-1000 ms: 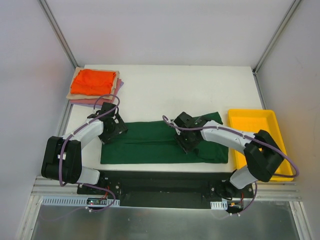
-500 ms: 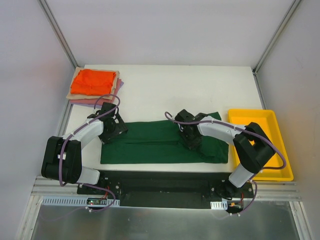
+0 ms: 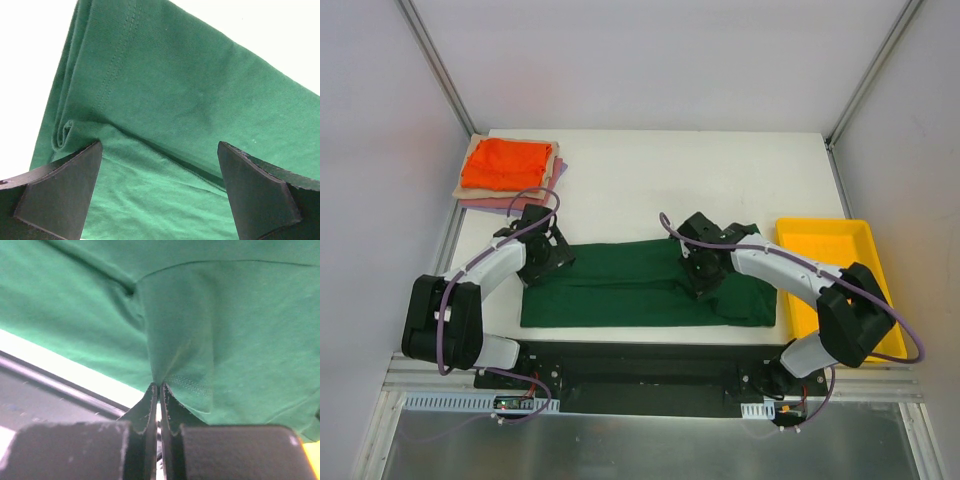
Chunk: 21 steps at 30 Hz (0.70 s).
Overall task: Fold and stack the t-shirts
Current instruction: Fold the other side of the tshirt into a rectangle
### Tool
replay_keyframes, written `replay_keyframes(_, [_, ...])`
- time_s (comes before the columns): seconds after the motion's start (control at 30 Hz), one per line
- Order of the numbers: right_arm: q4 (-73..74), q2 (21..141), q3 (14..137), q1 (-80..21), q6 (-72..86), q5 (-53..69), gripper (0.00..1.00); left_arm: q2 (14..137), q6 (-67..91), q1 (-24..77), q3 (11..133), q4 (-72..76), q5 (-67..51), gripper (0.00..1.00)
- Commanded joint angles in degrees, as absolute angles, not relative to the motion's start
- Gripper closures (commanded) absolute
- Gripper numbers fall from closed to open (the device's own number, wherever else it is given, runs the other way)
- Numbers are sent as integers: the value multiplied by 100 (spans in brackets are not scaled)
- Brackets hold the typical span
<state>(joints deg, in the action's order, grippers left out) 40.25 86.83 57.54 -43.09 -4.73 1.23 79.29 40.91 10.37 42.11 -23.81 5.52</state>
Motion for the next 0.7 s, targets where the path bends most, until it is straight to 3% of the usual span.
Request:
replay_keyframes(0.0, [4377, 8411, 5933, -4315, 139, 1412, 99, 7682, 4060, 949, 4482, -2566, 870, 1])
replay_keyframes(0.13, [3834, 8367, 5740, -4403, 666, 2135, 98, 7629, 4201, 949, 4667, -2786, 993, 1])
replay_keyframes(0.23, [3315, 8376, 5616, -4403, 958, 2329, 82, 7638, 4280, 949, 4781, -2900, 984, 1])
replay_keyframes(0.27, [3261, 8385, 5616, -4403, 993, 2320, 67, 7646, 4272, 949, 4825, -2935, 993, 1])
replay_keyframes(0.3, [3269, 8359, 5625, -4403, 1011, 2277, 31, 7638, 4280, 958, 4860, -2988, 993, 1])
replay_keyframes(0.33, [3313, 8324, 5651, -4412, 1002, 2094, 4, 7603, 4280, 949, 4895, -3040, 993, 1])
replay_keyframes(0.67, [3410, 6935, 4862, -3702, 1976, 861, 4, 7470, 4184, 1107, 5098, -2928, 326, 1])
